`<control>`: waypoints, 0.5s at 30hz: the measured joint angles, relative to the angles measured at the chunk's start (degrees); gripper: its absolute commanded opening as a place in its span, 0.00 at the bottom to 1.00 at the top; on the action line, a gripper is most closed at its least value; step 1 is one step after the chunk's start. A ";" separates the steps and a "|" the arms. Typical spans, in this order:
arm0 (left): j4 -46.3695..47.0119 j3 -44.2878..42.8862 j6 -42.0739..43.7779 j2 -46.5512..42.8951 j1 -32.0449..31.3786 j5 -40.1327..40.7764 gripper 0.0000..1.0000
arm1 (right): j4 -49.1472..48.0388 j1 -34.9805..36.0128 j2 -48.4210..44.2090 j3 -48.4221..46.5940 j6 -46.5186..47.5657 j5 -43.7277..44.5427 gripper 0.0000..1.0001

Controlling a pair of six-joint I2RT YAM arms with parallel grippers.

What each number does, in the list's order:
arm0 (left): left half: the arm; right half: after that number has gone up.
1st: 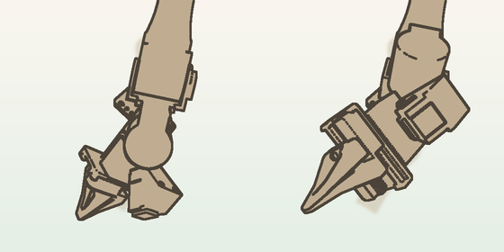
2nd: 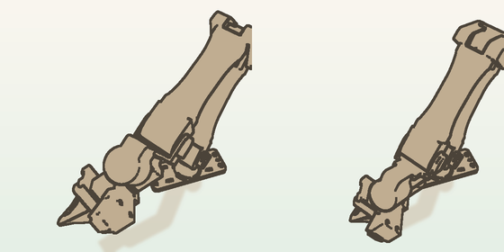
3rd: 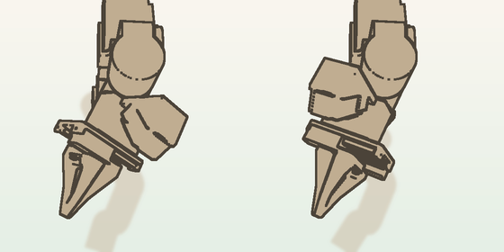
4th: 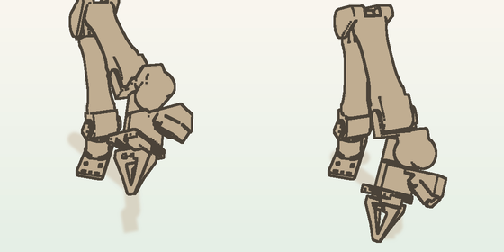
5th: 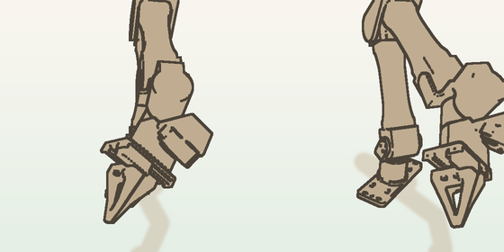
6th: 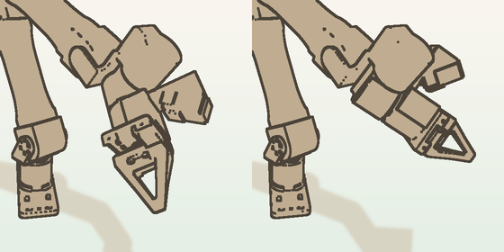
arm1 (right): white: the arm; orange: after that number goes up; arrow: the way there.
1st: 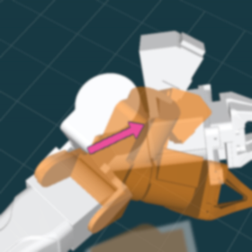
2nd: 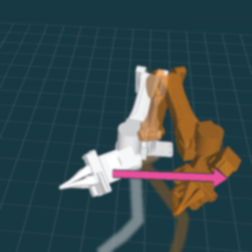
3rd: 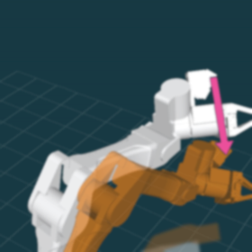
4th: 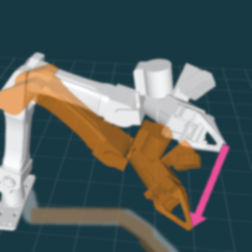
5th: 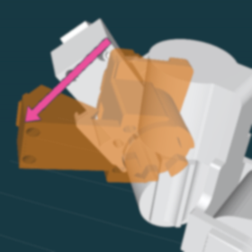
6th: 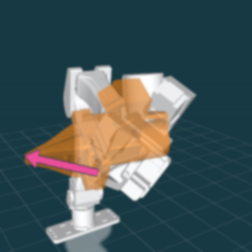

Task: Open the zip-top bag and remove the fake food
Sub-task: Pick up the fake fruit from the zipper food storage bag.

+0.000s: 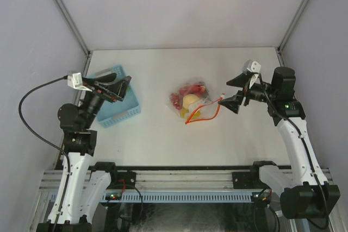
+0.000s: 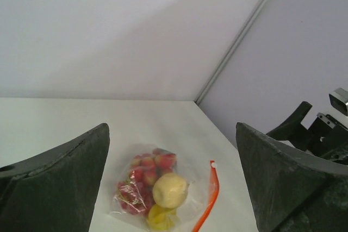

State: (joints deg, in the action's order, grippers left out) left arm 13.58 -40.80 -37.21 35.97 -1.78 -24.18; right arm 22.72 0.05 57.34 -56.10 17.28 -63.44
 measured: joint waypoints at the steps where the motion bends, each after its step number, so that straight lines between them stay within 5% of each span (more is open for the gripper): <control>1: 0.83 0.48 -0.46 0.09 -0.15 -0.70 1.00 | 0.00 -0.02 -0.33 0.00 0.13 -0.07 1.00; 8: 3.08 4.44 0.50 -1.44 -6.88 -0.37 1.00 | 0.48 -0.02 -1.36 0.52 5.07 -2.62 1.00; 15: 4.33 6.69 12.28 -2.62 -24.63 8.98 0.99 | 5.09 1.51 -1.36 0.94 13.57 -3.08 1.00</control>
State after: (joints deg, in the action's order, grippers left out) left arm 17.91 -34.11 -24.93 33.34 -26.41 -15.20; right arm 27.81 1.56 55.99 -55.16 30.85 -66.52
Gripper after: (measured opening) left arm 0.996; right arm 0.997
